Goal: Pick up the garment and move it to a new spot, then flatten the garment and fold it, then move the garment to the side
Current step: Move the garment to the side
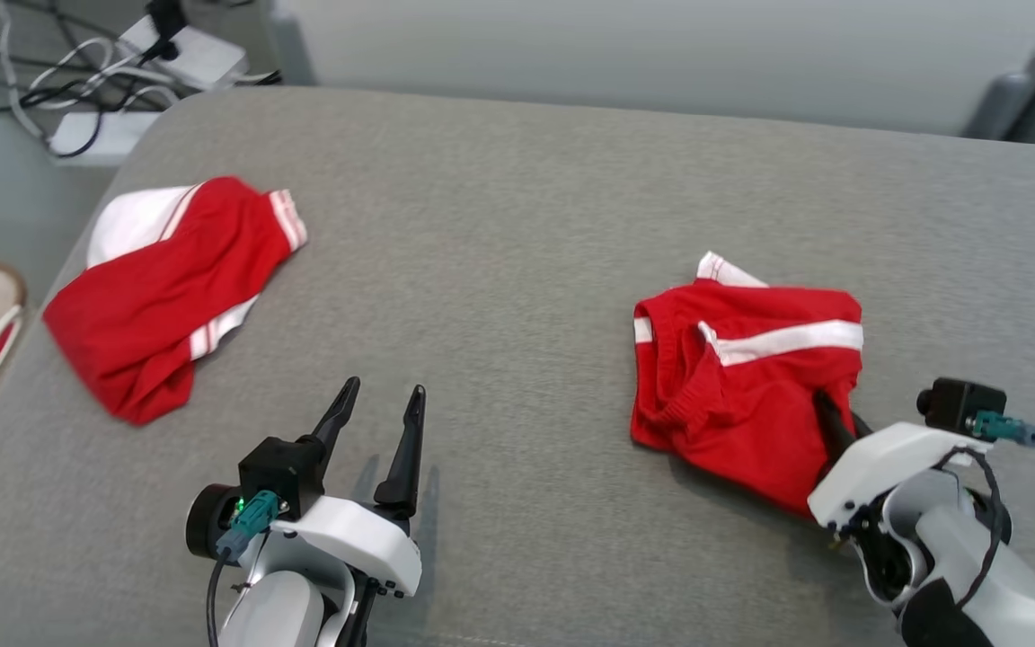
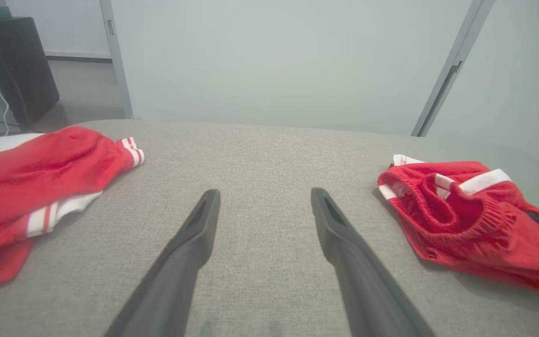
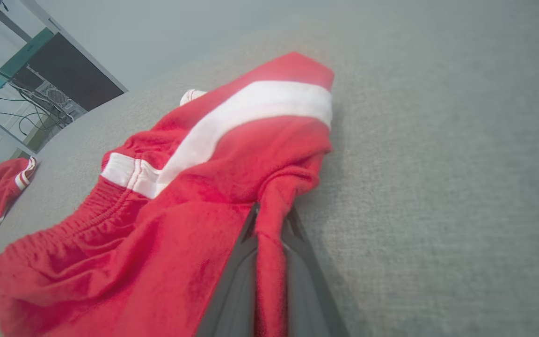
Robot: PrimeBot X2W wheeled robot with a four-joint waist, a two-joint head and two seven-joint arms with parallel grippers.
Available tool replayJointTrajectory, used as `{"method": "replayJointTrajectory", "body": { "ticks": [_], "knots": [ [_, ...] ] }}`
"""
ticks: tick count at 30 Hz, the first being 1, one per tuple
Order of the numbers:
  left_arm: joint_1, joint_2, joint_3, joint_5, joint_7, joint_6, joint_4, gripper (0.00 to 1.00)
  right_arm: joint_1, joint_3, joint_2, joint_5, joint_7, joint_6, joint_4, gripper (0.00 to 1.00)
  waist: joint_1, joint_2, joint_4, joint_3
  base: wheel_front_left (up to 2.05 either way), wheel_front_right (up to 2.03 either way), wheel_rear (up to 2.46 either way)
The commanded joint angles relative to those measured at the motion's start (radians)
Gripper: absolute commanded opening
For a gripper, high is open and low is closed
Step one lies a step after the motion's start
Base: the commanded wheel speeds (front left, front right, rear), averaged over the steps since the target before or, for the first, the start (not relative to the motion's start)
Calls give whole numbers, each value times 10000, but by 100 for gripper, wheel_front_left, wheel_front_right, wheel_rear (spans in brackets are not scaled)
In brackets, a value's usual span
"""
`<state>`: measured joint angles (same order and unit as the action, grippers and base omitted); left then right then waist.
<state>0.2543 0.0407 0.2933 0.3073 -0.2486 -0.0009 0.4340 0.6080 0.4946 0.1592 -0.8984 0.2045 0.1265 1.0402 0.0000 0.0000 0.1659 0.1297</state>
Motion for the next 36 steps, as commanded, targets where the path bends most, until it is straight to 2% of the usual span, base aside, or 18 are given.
{"method": "replayJointTrajectory", "body": {
  "ticks": [1,10,17,25,30,36],
  "knots": [
    [181,95,-349,-136,-132,-97,-159,100,-252,188,-32,-107,192,42,-286,0,0,0,-761,-439,0,0,0],
    [-120,95,-540,-229,-132,-156,-90,100,-997,435,65,-274,182,42,-505,0,0,0,-2728,-862,0,0,0],
    [-174,95,-580,-225,-132,-121,-328,100,-988,558,287,-180,174,42,-582,0,0,0,-3557,-550,0,0,0],
    [250,95,-600,-518,-132,-252,-691,100,314,409,733,960,527,42,-212,0,0,0,-3508,340,0,0,0],
    [545,95,-621,-759,-132,-380,-883,100,1467,-377,1199,1784,566,42,439,0,0,0,-3094,938,0,0,0],
    [768,95,-605,-950,-132,-458,-1125,100,2092,-1438,1732,2668,570,42,1099,0,0,0,-2567,1339,0,0,0]
  ]
}}
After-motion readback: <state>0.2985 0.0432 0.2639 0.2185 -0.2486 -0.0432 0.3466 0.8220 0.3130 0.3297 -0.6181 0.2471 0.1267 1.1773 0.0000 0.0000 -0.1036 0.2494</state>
